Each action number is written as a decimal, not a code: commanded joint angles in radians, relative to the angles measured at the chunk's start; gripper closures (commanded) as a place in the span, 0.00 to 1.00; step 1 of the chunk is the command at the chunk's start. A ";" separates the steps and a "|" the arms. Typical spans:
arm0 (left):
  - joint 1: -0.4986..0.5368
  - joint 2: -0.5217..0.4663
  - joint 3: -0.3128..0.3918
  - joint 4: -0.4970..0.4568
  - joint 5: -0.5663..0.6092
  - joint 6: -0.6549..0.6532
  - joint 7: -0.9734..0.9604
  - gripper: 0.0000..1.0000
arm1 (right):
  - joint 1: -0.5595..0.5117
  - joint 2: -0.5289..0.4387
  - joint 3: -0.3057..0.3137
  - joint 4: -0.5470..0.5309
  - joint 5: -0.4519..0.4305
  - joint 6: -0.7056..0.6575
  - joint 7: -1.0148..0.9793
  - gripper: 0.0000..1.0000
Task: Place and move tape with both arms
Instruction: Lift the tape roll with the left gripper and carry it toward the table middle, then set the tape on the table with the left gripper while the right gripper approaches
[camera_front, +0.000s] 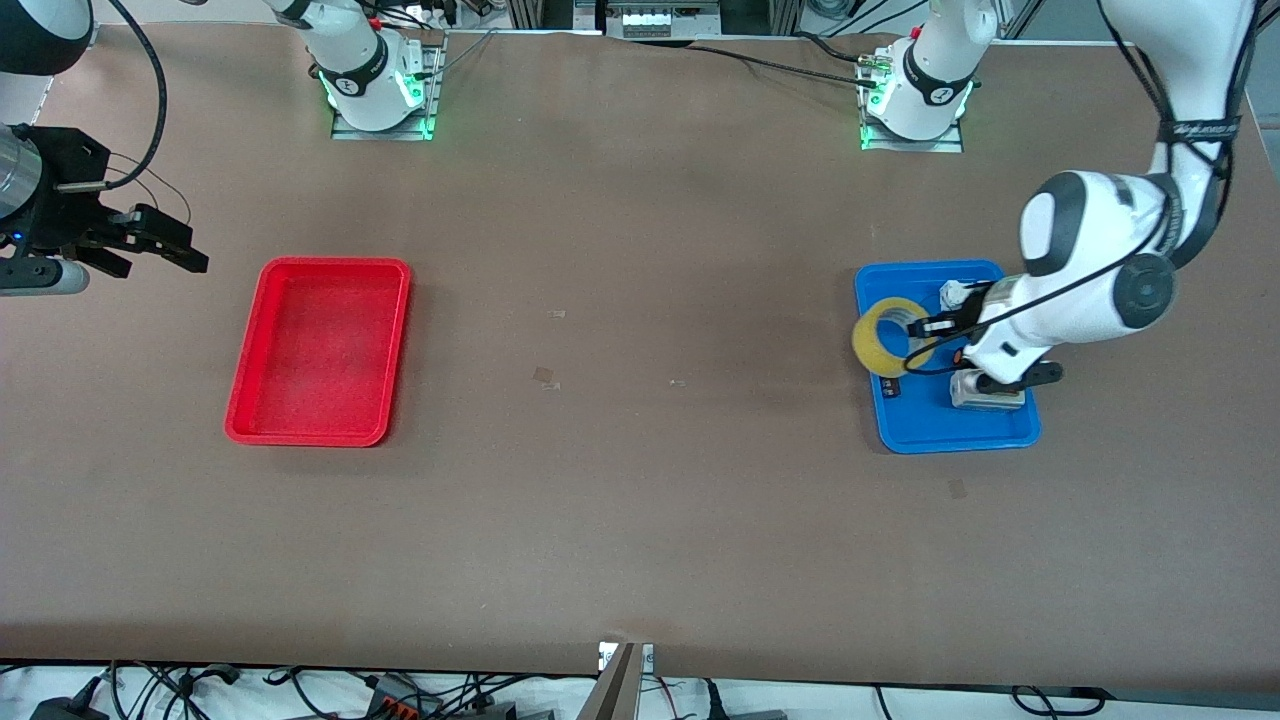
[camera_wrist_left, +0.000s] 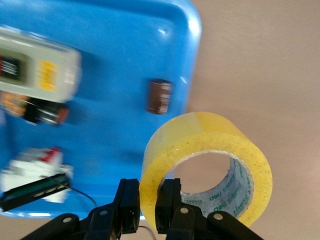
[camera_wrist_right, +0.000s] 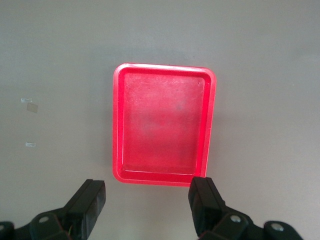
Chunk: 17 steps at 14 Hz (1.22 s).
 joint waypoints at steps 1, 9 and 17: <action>-0.014 0.153 -0.093 0.173 -0.003 -0.022 -0.206 1.00 | -0.003 0.010 -0.010 0.024 -0.011 -0.007 -0.032 0.00; -0.331 0.345 -0.096 0.387 -0.003 -0.004 -0.617 1.00 | -0.006 0.082 -0.009 0.070 -0.034 -0.015 -0.022 0.00; -0.481 0.438 -0.093 0.424 0.004 0.220 -0.802 0.00 | 0.032 0.203 0.002 0.085 0.041 -0.001 -0.012 0.00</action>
